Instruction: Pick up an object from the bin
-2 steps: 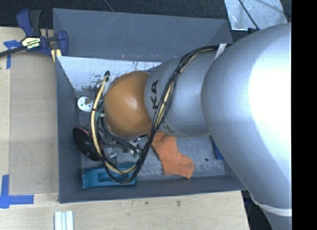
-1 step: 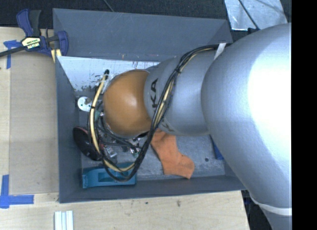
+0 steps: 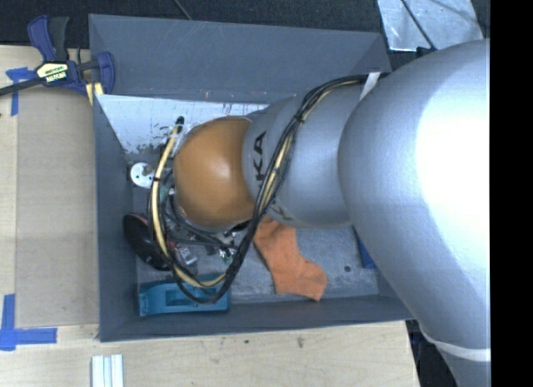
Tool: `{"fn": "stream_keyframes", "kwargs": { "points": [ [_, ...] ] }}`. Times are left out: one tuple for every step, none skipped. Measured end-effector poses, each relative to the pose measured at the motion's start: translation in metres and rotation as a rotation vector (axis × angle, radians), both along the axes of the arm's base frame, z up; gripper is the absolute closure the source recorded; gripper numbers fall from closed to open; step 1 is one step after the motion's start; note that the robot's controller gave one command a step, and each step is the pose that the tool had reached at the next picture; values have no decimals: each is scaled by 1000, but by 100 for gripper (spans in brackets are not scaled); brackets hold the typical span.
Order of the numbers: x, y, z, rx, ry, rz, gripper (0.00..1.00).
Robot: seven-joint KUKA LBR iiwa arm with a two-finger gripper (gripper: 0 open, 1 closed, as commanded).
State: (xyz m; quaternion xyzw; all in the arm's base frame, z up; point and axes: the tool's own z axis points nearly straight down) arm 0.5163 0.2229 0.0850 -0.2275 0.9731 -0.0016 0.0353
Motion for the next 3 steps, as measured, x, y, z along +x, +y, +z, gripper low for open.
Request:
{"fn": "stream_keyframes", "kwargs": {
  "points": [
    [-2,0,1,1,-6,3,100],
    [-1,0,0,0,-2,2,100],
    [-1,0,1,1,-4,2,100]
  ]
}}
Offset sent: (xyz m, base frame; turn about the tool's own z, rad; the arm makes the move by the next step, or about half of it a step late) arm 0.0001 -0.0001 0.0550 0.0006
